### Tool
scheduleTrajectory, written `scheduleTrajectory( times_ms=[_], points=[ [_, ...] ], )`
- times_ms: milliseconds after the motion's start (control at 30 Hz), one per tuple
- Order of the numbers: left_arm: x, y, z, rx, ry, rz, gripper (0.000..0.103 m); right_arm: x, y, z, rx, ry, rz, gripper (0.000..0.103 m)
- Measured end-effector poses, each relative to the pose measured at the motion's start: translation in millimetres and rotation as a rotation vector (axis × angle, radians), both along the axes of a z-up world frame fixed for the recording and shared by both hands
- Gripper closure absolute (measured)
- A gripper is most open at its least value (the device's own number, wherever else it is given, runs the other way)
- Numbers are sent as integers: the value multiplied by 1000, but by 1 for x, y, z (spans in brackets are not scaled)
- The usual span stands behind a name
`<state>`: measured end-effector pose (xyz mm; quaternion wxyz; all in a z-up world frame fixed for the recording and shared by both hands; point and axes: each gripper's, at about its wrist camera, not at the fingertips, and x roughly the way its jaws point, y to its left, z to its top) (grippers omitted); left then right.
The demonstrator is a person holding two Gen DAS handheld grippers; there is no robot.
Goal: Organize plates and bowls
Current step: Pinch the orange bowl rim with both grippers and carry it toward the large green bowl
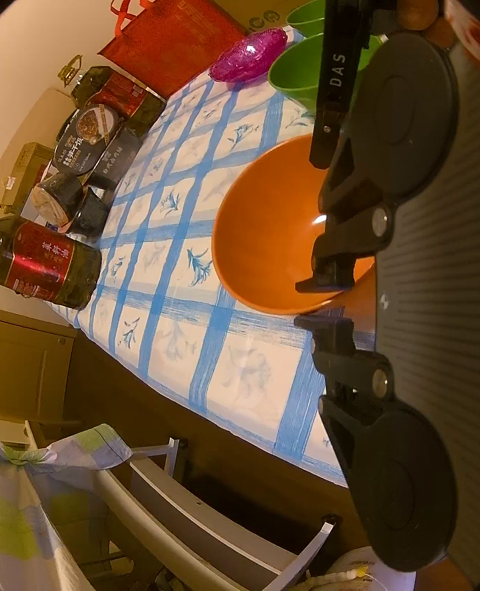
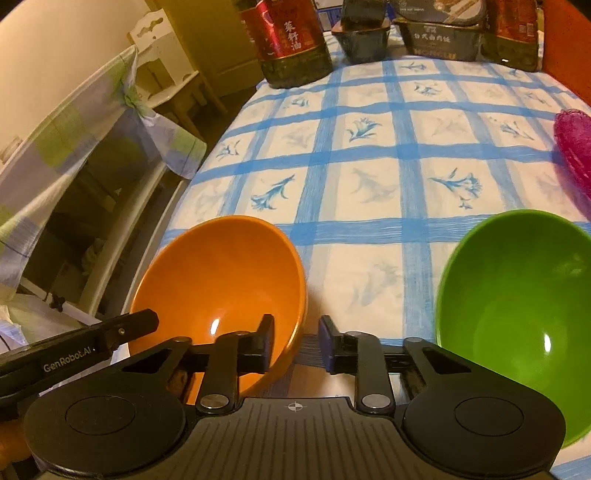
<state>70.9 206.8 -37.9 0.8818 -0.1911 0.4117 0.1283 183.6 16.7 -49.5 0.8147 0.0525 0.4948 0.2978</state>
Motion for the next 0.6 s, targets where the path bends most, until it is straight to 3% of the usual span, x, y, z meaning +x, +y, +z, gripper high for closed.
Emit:
scheduleTrajectory(
  times_ms=[133, 400, 600],
  points=[
    [-1, 1, 0, -1, -6, -4, 94, -2, 3, -2, -19, -11, 1, 89],
    [-8, -8, 5, 21, -3, -10, 95, -11, -1, 4, -25, -14, -8, 90],
    [-19, -18, 26, 20, -30, -21, 95, -24, -15, 25, -4, -29, -31, 90]
  ],
)
